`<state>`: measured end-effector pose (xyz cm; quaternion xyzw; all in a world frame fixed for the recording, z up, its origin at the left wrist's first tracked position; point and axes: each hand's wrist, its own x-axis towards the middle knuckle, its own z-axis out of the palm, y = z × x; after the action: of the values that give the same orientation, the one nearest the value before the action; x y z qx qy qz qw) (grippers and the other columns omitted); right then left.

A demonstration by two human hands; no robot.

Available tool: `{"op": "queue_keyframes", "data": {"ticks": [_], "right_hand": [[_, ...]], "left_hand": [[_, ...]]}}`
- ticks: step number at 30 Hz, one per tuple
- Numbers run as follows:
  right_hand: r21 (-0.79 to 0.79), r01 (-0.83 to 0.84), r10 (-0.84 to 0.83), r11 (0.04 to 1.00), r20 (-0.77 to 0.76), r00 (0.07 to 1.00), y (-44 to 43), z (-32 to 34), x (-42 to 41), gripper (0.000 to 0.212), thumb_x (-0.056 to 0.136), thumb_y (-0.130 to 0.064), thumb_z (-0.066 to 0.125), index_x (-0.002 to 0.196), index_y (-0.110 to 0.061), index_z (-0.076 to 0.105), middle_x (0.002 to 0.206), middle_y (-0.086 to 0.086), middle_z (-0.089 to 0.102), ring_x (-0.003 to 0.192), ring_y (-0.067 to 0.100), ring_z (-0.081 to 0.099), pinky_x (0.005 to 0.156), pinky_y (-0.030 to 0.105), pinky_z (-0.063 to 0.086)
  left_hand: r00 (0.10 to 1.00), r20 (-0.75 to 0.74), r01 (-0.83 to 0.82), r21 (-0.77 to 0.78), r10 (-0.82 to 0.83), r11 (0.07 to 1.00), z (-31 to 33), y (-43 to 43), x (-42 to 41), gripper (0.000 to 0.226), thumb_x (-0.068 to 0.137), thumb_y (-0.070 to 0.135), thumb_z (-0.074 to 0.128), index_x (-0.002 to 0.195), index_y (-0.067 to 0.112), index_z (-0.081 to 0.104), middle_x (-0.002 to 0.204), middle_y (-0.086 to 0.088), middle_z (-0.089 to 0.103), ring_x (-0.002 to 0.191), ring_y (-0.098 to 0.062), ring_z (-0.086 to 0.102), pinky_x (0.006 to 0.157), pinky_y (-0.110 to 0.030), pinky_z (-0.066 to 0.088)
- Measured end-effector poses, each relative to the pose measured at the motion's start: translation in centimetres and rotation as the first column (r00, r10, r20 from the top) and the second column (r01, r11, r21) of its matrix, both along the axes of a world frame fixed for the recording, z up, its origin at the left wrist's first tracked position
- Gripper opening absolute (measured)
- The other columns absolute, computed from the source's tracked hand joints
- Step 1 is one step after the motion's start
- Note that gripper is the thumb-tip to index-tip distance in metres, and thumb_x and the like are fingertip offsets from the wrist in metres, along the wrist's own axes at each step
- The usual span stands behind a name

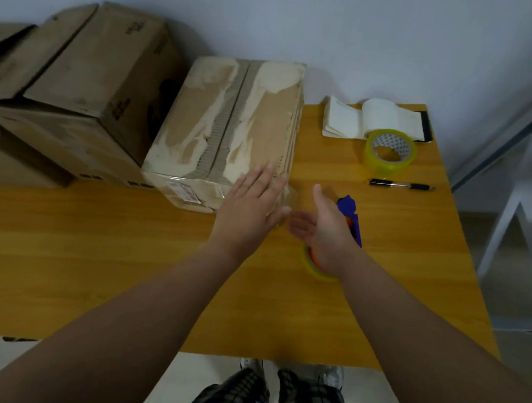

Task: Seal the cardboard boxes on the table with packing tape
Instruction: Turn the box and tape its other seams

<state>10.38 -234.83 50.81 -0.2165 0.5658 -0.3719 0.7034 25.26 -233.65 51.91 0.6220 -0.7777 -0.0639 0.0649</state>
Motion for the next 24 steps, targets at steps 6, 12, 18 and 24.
{"op": "queue_keyframes", "data": {"ticks": [6,12,18,24], "right_hand": [[0.068,0.254,-0.261,0.965,0.119,0.958,-0.2,-0.3,1.6,0.055,0.093,-0.008,0.06,0.141,-0.015,0.035,0.073,0.007,0.061,0.063,0.014,0.058,0.062,0.029,0.051],[0.113,0.292,-0.304,0.95,0.113,0.946,0.1,-0.5,3.2,0.05,0.092,-0.005,0.06,0.135,-0.012,0.037,0.075,0.008,0.059,0.062,0.012,0.054,0.058,0.027,0.047],[0.142,0.322,-0.342,0.936,0.157,0.926,0.3,-1.1,5.1,0.041,0.093,-0.005,0.059,0.127,-0.013,0.038,0.072,0.009,0.057,0.059,0.012,0.051,0.057,0.025,0.044],[0.098,0.335,-0.346,0.937,0.116,0.931,0.2,-1.5,6.0,0.034,0.094,-0.01,0.06,0.121,-0.014,0.042,0.071,0.007,0.057,0.059,0.011,0.051,0.055,0.024,0.044]], "left_hand": [[0.988,0.098,0.113,0.034,-0.116,0.993,0.6,-0.3,2.5,0.072,0.097,0.041,0.045,0.152,0.02,0.002,0.16,0.002,0.002,0.146,-0.011,-0.003,0.114,-0.025,-0.008],[0.987,0.128,0.094,0.06,-0.101,0.994,1.2,-0.1,5.2,0.071,0.098,0.034,0.044,0.152,0.018,-0.001,0.16,0.003,-0.003,0.146,-0.01,-0.005,0.114,-0.024,-0.006],[0.991,0.083,0.101,0.049,-0.105,0.994,1.0,-0.2,5.2,0.07,0.098,0.031,0.046,0.152,0.018,0.004,0.16,0.002,0.001,0.146,-0.011,-0.002,0.115,-0.026,-0.005],[0.989,0.08,0.122,0.032,-0.124,0.992,0.7,-0.4,5.5,0.069,0.098,0.032,0.045,0.152,0.018,0.004,0.16,0.002,0.002,0.146,-0.011,-0.001,0.116,-0.026,-0.003]]}}
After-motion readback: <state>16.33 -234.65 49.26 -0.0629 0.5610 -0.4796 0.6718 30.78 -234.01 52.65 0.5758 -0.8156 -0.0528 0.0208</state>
